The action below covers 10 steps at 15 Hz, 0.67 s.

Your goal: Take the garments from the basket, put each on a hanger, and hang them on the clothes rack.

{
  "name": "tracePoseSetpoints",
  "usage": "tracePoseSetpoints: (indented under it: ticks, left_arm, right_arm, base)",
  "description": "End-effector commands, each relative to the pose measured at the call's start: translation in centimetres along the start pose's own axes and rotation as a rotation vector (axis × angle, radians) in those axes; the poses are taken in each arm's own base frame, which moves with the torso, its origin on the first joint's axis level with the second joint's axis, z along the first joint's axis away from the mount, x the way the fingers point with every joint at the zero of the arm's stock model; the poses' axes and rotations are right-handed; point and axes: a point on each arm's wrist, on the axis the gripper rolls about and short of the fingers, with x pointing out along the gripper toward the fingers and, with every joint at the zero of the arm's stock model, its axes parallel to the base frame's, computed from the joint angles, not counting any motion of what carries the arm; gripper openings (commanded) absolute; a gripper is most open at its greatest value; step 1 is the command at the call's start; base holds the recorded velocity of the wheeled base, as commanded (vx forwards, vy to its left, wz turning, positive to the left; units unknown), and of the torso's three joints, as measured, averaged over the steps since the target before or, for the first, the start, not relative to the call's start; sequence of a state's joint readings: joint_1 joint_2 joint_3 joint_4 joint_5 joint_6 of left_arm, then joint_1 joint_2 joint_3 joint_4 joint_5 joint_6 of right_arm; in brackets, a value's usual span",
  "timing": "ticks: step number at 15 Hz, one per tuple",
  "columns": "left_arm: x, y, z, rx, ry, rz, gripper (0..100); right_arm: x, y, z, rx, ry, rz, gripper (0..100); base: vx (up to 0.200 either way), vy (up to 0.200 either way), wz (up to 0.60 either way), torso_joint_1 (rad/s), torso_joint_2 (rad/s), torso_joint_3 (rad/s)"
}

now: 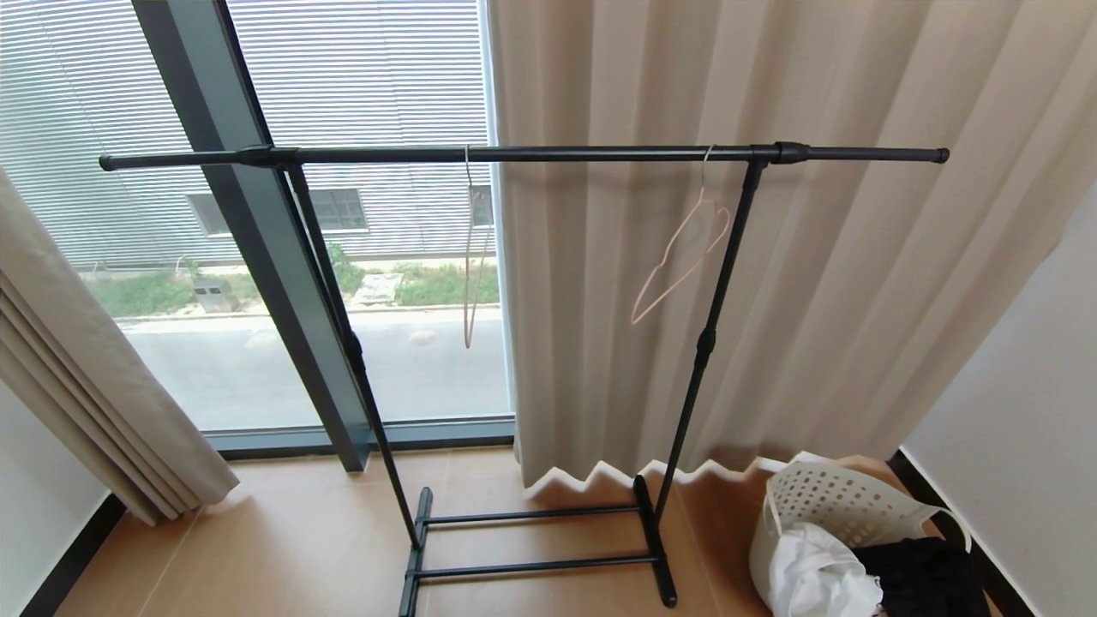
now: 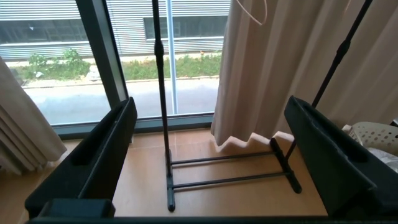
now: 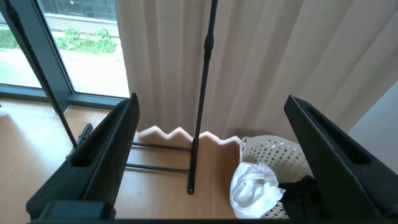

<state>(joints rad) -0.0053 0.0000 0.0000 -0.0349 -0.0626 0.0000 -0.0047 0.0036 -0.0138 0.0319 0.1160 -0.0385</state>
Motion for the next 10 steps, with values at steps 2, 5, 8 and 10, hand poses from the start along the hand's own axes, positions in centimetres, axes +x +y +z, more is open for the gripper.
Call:
tracePoseSetpoints:
  ticks: [2,5,8,10]
  left_arm:
    - [0.00,0.00,0.00,0.000,0.000,-0.001,100]
    - [0.00,0.00,0.00,0.000,0.000,-0.001,100]
    - [0.00,0.00,0.00,0.000,0.000,-0.001,100]
    - [0.00,0.00,0.00,0.000,0.000,-0.001,100]
  right_arm:
    - [0.00,0.00,-0.01,0.000,0.000,0.001,100]
    - [0.01,0.00,0.00,0.003,0.001,0.001,100]
    - [0.01,0.00,0.00,0.003,0.001,0.001,100]
    - [0.00,0.00,-0.01,0.003,0.000,0.001,100]
  base:
    - [0.000,0.000,0.00,-0.154,0.37,0.210]
    - [0.000,0.000,0.00,-0.165,0.39,0.227]
    - [0.000,0.000,0.00,-0.194,0.46,0.276]
    - [0.000,0.000,0.00,-0.217,0.54,0.320]
